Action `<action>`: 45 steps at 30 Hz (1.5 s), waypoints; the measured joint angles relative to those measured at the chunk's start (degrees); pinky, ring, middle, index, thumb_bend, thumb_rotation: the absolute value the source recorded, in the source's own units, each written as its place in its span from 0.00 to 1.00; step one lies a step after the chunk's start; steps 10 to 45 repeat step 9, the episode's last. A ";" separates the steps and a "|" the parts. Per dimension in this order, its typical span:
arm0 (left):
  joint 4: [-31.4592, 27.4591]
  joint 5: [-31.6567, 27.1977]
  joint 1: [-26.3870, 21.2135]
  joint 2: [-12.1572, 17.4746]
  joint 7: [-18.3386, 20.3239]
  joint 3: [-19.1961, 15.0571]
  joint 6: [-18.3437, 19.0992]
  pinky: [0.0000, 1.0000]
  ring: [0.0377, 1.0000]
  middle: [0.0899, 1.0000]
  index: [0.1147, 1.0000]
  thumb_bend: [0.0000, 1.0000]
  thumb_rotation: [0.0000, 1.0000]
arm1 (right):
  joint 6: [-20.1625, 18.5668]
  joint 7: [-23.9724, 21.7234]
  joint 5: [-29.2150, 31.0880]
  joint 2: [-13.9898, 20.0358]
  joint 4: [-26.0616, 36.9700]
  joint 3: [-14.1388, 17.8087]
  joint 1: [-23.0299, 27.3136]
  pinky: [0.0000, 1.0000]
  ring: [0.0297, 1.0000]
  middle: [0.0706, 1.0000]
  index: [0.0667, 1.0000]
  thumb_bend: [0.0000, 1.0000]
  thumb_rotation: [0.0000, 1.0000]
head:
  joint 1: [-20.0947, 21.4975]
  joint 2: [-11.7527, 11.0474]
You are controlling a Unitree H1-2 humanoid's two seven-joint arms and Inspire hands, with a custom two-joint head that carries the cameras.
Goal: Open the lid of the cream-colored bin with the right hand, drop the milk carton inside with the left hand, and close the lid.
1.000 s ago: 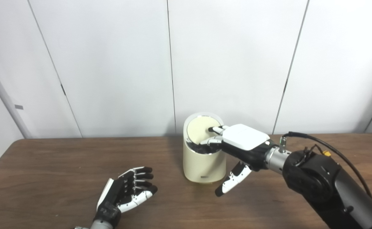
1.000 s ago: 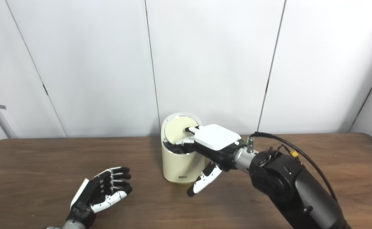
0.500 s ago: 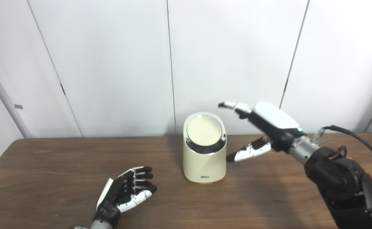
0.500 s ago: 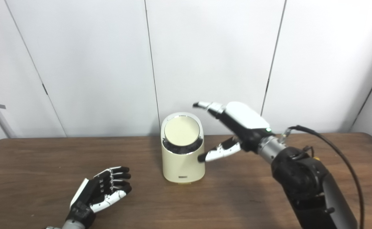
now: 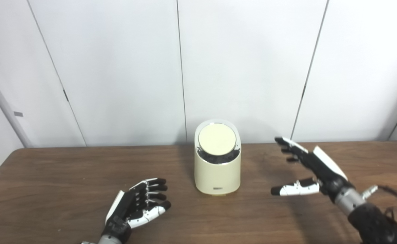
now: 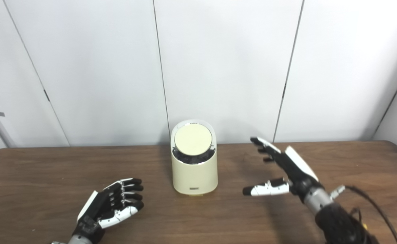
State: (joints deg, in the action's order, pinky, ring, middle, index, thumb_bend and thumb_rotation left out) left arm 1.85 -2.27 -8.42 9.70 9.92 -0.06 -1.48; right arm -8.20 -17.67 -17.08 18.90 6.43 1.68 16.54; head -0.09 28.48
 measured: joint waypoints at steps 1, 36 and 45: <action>0.28 -0.09 0.02 0.01 0.13 0.00 -1.18 0.53 0.64 0.70 0.72 0.64 0.18 | 0.92 0.82 1.25 -0.56 -0.67 0.48 -0.94 0.79 0.89 0.90 0.93 0.79 0.26 | 0.17 0.00; 3.00 -3.70 -0.01 -0.34 2.34 -0.28 -6.94 0.56 0.65 0.71 0.73 0.64 0.16 | 11.59 4.47 9.02 -3.18 -6.67 1.34 -4.04 0.81 0.87 0.89 0.92 0.77 0.27 | 0.53 0.00; 3.00 -3.70 -0.01 -0.34 2.34 -0.28 -6.94 0.56 0.65 0.71 0.73 0.64 0.16 | 11.59 4.47 9.02 -3.18 -6.67 1.34 -4.04 0.81 0.87 0.89 0.92 0.77 0.27 | 0.53 0.00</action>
